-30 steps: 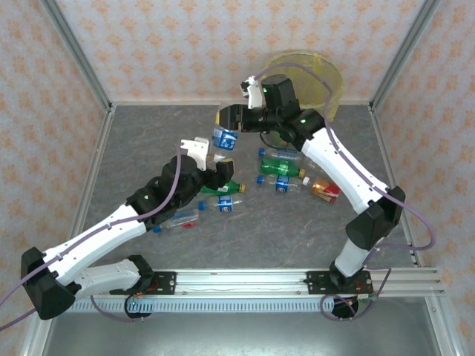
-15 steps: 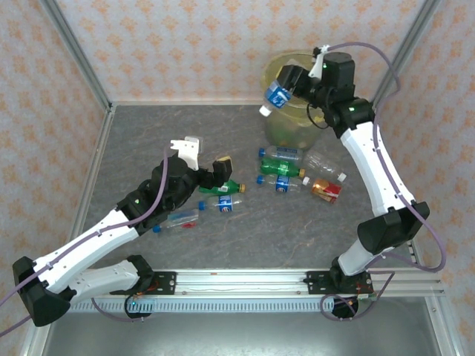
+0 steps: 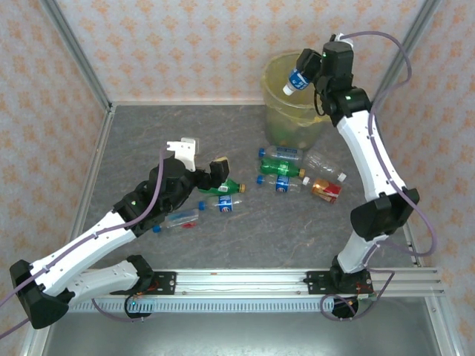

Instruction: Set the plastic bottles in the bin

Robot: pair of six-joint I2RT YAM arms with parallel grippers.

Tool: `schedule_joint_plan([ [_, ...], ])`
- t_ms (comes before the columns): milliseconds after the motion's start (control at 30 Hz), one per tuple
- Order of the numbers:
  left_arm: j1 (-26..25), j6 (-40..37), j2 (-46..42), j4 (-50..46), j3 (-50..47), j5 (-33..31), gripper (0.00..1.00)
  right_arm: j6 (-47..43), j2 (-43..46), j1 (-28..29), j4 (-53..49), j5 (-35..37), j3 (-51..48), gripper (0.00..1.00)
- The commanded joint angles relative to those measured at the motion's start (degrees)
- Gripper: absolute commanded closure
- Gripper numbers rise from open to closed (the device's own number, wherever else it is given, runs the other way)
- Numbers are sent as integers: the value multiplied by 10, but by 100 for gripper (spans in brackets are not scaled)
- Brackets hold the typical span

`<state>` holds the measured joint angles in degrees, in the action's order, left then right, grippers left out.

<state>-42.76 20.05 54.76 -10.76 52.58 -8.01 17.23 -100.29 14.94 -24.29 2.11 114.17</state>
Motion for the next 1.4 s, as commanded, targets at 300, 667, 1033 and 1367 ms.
schedule_joint_plan([
  [300,-4,4,-18,-30,15,-25,1,-61,-144,15,-20,76,144,43],
  [667,-4,5,-31,-31,6,-45,1,-69,-150,30,-33,62,161,0],
  [1033,-3,32,-21,-28,-11,-69,1,-68,-74,44,-45,56,113,0],
  [1367,-3,131,-49,-66,-67,-113,1,-60,50,91,-23,27,-44,0],
])
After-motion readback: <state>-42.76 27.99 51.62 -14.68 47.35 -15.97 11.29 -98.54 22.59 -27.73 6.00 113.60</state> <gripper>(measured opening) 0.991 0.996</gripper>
